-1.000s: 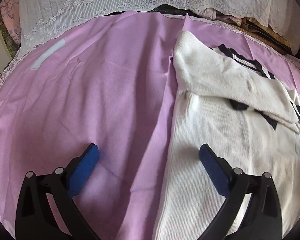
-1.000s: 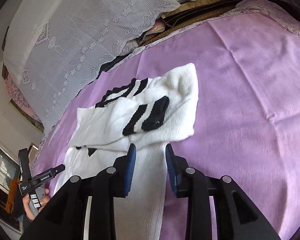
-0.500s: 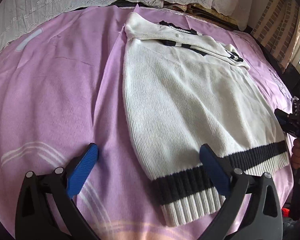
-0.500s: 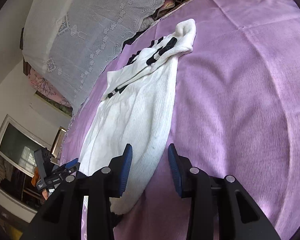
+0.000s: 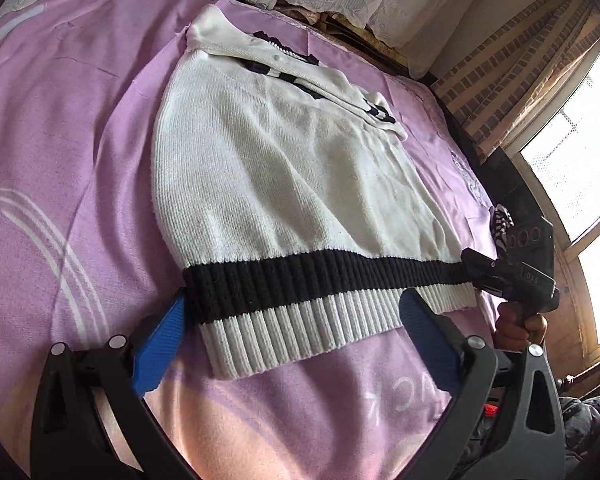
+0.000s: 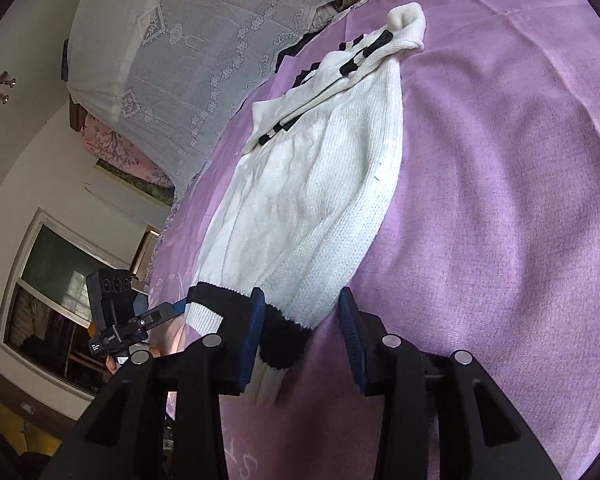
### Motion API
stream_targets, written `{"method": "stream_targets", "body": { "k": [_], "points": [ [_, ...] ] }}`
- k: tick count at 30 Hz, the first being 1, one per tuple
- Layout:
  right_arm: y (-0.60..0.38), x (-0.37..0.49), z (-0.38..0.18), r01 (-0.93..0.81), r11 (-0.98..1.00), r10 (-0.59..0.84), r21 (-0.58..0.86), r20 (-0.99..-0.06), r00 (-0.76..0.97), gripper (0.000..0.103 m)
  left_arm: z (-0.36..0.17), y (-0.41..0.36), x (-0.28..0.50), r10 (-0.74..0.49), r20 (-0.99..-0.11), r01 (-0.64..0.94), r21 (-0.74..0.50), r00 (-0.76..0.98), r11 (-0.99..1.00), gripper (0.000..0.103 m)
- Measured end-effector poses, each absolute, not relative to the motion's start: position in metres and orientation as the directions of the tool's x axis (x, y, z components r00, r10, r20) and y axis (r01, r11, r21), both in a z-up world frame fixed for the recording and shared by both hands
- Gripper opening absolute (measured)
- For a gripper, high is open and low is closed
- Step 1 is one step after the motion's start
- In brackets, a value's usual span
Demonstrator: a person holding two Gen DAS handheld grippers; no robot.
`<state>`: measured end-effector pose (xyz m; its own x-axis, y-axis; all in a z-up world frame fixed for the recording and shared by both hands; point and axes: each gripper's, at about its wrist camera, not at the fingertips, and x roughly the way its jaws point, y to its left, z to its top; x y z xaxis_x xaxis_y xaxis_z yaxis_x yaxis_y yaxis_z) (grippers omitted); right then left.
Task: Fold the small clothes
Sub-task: 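Grasp the black-banded hem with the right tool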
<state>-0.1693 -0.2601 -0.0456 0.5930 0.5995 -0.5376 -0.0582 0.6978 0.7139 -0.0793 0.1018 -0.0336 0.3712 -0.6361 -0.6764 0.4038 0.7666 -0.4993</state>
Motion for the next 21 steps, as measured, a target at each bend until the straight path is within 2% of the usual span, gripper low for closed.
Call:
{"method": "stream_targets", "body": {
  "k": [3, 5, 7, 9, 11, 15, 17, 19, 21],
  "points": [
    [-0.255, -0.164, -0.045, -0.066, 0.692, 0.608, 0.718, -0.531, 0.59, 0.038, -0.033, 0.103, -0.077, -0.66, -0.645, 0.398, -0.53, 0.384, 0.749, 0.097],
    [-0.249, -0.159, -0.045, -0.072, 0.698, 0.607, 0.712, -0.536, 0.586, 0.036, -0.034, 0.101, -0.074, -0.648, -0.652, 0.383, -0.524, 0.394, 0.761, 0.09],
    [-0.243, -0.154, -0.045, -0.074, 0.706, 0.603, 0.705, -0.542, 0.586, 0.033, -0.037, 0.099, -0.068, -0.626, -0.675, 0.36, -0.514, 0.39, 0.778, 0.069],
    [-0.239, -0.155, -0.043, -0.077, 0.711, 0.601, 0.699, -0.547, 0.583, 0.033, -0.041, 0.1, -0.064, -0.617, -0.687, 0.336, -0.518, 0.385, 0.787, 0.062],
    [-0.239, -0.161, -0.042, -0.09, 0.706, 0.619, 0.703, -0.551, 0.56, 0.033, -0.04, 0.105, -0.067, -0.632, -0.681, 0.344, -0.532, 0.369, 0.774, 0.06],
    [-0.254, -0.181, -0.044, -0.057, 0.695, 0.625, 0.716, -0.564, 0.539, 0.031, -0.042, 0.11, -0.075, -0.64, -0.684, 0.364, -0.53, 0.349, 0.765, 0.063],
    [-0.256, -0.179, -0.047, -0.045, 0.683, 0.635, 0.729, -0.563, 0.529, 0.031, -0.042, 0.105, -0.072, -0.649, -0.682, 0.371, -0.537, 0.337, 0.757, 0.073],
    [-0.258, -0.167, -0.054, -0.028, 0.653, 0.651, 0.757, -0.542, 0.532, 0.031, -0.041, 0.092, -0.066, -0.657, -0.679, 0.385, -0.539, 0.327, 0.749, 0.097],
    [-0.253, -0.155, -0.057, -0.019, 0.628, 0.664, 0.778, -0.522, 0.536, 0.03, -0.04, 0.076, -0.061, -0.614, -0.707, 0.391, -0.485, 0.352, 0.783, 0.098]
  ]
}}
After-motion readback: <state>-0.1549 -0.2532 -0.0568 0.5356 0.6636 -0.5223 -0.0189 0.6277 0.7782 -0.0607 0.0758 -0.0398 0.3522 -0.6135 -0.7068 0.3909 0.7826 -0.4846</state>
